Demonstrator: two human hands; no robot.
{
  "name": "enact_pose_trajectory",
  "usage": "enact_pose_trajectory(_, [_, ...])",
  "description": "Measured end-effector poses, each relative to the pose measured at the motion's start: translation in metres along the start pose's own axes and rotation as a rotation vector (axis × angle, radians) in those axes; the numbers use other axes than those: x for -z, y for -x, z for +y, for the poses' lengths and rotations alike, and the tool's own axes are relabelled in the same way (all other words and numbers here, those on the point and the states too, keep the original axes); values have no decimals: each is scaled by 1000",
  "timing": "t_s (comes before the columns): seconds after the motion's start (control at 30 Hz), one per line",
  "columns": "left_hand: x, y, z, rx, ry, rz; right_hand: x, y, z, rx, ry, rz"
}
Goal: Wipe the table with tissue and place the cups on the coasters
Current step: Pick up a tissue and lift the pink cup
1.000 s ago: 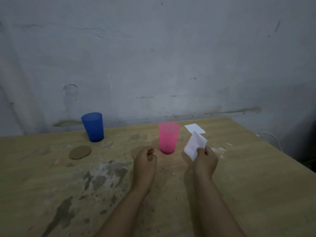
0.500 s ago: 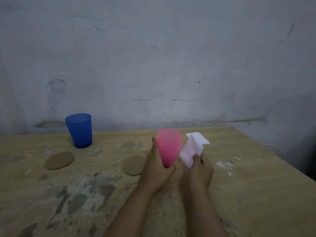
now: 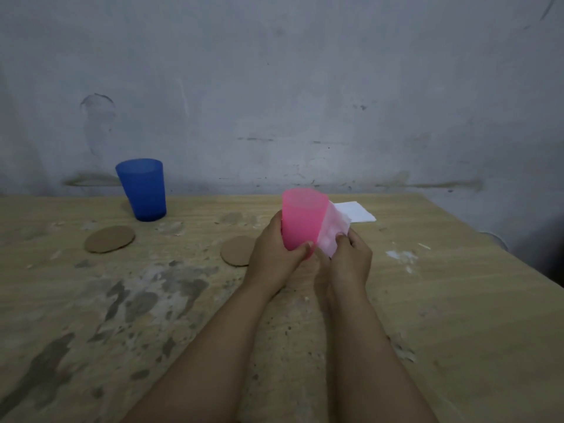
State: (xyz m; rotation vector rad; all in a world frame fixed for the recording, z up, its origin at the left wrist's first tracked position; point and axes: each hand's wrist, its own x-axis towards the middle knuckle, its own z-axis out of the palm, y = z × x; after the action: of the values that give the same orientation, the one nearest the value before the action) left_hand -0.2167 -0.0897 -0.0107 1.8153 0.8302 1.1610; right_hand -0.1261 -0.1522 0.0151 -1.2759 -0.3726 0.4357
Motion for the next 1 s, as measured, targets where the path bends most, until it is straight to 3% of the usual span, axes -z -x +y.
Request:
enact_pose_trajectory(0.23, [3,-3,6,49,317,103,-3,0,4,-229,-271,4])
enact_pose_trajectory(0.4, [3,-2,16,3,415,115,-6,7,1,-377,-510,-272])
enact_pose_trajectory(0.57, [3,-2,17,-15,441,134,-8,8,3,-440,-493,-433])
enact_pose_trajectory(0.8, [7,-3,19,-39,424,108,7,-1,-3,-477,-488,-480])
enact_pose_trajectory(1.0, [4,-5,19,-45,434,96,6,-4,-5,-426,-518,-395])
